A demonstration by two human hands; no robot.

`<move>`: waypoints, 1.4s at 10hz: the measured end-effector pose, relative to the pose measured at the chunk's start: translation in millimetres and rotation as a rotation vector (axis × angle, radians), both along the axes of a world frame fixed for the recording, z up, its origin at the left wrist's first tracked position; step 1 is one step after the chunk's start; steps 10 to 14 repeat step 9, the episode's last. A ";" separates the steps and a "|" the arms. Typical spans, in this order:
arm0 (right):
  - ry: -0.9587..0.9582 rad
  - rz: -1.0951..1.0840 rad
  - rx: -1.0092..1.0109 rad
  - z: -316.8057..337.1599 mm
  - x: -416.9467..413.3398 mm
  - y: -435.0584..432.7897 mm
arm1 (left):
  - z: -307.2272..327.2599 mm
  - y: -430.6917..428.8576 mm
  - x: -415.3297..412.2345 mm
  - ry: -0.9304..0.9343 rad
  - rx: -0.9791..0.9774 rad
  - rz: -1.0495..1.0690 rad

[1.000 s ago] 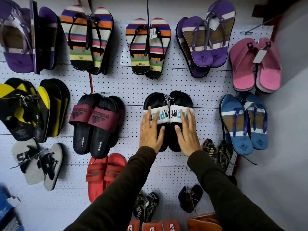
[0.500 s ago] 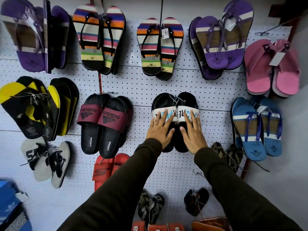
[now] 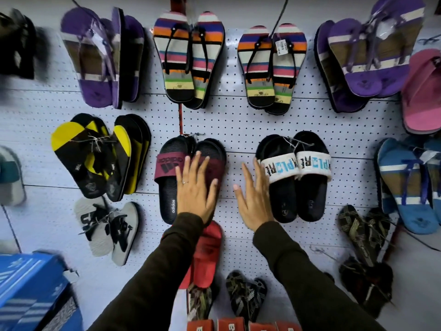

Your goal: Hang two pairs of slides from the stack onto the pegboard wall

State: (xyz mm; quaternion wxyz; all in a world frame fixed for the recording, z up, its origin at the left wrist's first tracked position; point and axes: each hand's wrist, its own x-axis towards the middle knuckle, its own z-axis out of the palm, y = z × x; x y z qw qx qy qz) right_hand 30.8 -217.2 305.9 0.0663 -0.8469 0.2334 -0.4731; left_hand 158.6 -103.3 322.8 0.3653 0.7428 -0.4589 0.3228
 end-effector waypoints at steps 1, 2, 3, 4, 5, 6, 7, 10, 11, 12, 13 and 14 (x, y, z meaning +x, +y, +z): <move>0.044 0.053 -0.029 3.1 39.3 24.7 | -5.5 26.2 41.5 0.009 -0.003 0.042; 0.117 0.068 -0.096 2.0 70.3 37.8 | -14.6 40.3 76.2 0.005 0.050 0.039; 0.196 0.030 -0.136 -5.4 88.4 35.0 | -23.7 38.9 98.3 0.000 0.136 0.002; 0.247 -0.029 -0.128 -12.7 96.8 23.2 | -25.8 26.5 111.7 0.011 0.194 -0.066; 0.280 -0.046 -0.098 -10.7 103.6 17.4 | -23.9 14.7 120.8 0.016 0.242 -0.062; 0.315 -0.055 -0.099 -11.5 106.6 12.7 | -26.5 9.8 125.6 0.021 0.256 -0.068; 0.341 -0.045 -0.051 -7.9 104.2 18.0 | -25.9 12.2 125.6 0.012 0.264 -0.064; 0.202 0.069 0.002 28.3 66.0 29.0 | -18.0 14.2 111.2 0.040 0.206 -0.014; 0.202 0.069 0.002 28.3 66.0 29.0 | -18.0 14.2 111.2 0.040 0.206 -0.014; 0.202 0.069 0.002 28.3 66.0 29.0 | -18.0 14.2 111.2 0.040 0.206 -0.014; 0.202 0.069 0.002 28.3 66.0 29.0 | -18.0 14.2 111.2 0.040 0.206 -0.014; 0.202 0.069 0.002 28.3 66.0 29.0 | -18.0 14.2 111.2 0.040 0.206 -0.014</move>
